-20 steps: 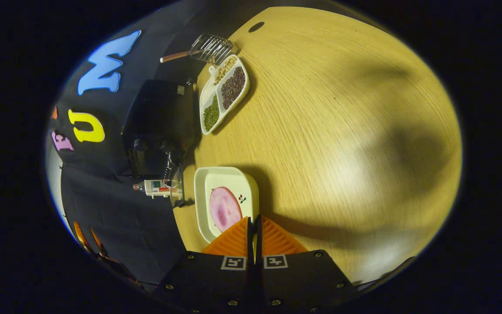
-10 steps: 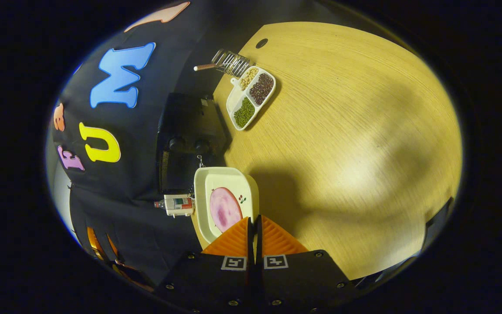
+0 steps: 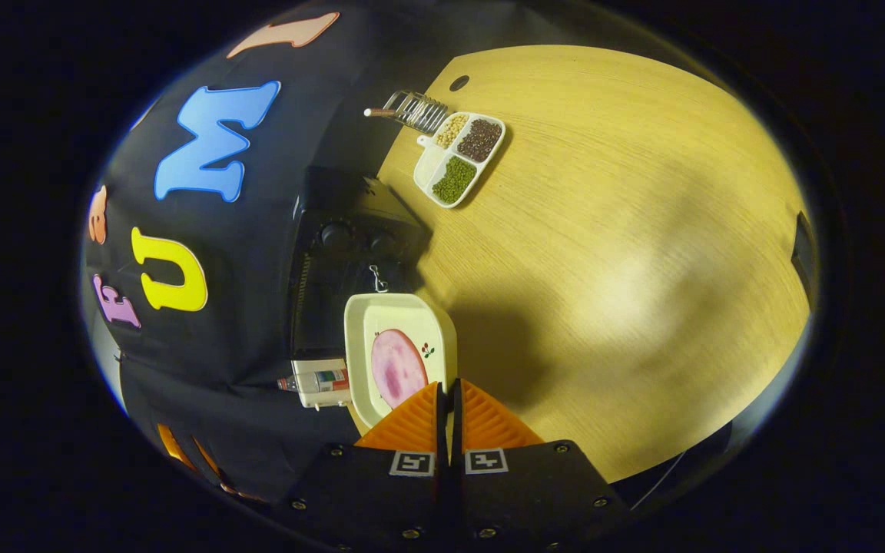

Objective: Open the electric oven with the left hand, put the food in, and close the electric oven.

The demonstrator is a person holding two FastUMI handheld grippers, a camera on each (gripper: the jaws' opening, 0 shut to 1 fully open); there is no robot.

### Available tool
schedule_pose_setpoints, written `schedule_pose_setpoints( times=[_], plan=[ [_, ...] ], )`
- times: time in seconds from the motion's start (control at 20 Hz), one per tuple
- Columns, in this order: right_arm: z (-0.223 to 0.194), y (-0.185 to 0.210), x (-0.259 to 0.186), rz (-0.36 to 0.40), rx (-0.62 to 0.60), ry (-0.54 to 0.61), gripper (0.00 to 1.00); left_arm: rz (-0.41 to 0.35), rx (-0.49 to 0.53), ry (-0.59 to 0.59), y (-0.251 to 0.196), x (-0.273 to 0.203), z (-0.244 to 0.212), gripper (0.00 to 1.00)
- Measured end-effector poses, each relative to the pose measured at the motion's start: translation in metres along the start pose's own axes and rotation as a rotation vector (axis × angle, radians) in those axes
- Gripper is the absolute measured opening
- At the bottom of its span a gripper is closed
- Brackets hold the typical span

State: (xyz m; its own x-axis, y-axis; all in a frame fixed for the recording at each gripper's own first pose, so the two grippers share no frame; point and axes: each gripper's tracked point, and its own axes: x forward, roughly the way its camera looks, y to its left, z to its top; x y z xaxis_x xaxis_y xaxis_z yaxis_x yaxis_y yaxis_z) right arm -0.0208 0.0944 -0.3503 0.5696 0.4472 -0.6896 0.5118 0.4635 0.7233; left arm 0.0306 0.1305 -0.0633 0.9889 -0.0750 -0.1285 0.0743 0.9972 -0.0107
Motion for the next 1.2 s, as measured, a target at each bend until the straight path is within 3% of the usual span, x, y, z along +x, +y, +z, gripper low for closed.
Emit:
schedule_pose_setpoints(
  times=[0.05,0.1,0.45,0.5,0.55,0.6,0.65,0.7,0.8,0.9,1.1,1.2],
  plan=[
    [-0.007,0.007,0.007,0.001,0.011,-0.002,0.00,0.004,-0.006,-0.004,0.007,-0.002,0.001,0.99],
    [-0.011,0.015,0.013,0.004,0.025,-0.010,0.00,0.011,-0.009,-0.009,0.015,-0.004,0.002,0.95],
    [-0.013,0.070,0.072,0.018,0.177,-0.095,0.00,0.089,-0.034,-0.005,0.078,-0.027,0.002,0.95],
    [-0.014,0.077,0.082,0.018,0.207,-0.102,0.00,0.101,-0.036,0.000,0.087,-0.028,-0.001,1.00],
    [-0.018,0.084,0.090,0.016,0.234,-0.111,0.00,0.111,-0.040,0.004,0.095,-0.030,-0.002,0.95],
    [-0.019,0.088,0.101,0.005,0.251,-0.117,0.00,0.123,-0.045,0.008,0.103,-0.032,-0.004,1.00],
    [-0.017,0.093,0.110,0.005,0.268,-0.131,0.00,0.133,-0.047,0.012,0.111,-0.033,-0.005,0.95],
    [-0.019,0.101,0.120,0.001,0.285,-0.142,0.00,0.143,-0.048,0.017,0.117,-0.036,-0.008,0.99],
    [-0.014,0.104,0.135,-0.008,0.322,-0.176,0.00,0.163,-0.047,0.026,0.131,-0.039,-0.011,0.99],
    [-0.011,0.111,0.150,-0.010,0.348,-0.205,0.00,0.187,-0.045,0.038,0.147,-0.042,-0.013,0.91],
    [-0.005,0.123,0.176,0.004,0.406,-0.263,0.01,0.225,-0.060,0.062,0.169,-0.046,-0.021,0.99],
    [-0.002,0.127,0.187,0.005,0.436,-0.286,0.00,0.238,-0.055,0.071,0.177,-0.049,-0.024,0.95]
  ],
)
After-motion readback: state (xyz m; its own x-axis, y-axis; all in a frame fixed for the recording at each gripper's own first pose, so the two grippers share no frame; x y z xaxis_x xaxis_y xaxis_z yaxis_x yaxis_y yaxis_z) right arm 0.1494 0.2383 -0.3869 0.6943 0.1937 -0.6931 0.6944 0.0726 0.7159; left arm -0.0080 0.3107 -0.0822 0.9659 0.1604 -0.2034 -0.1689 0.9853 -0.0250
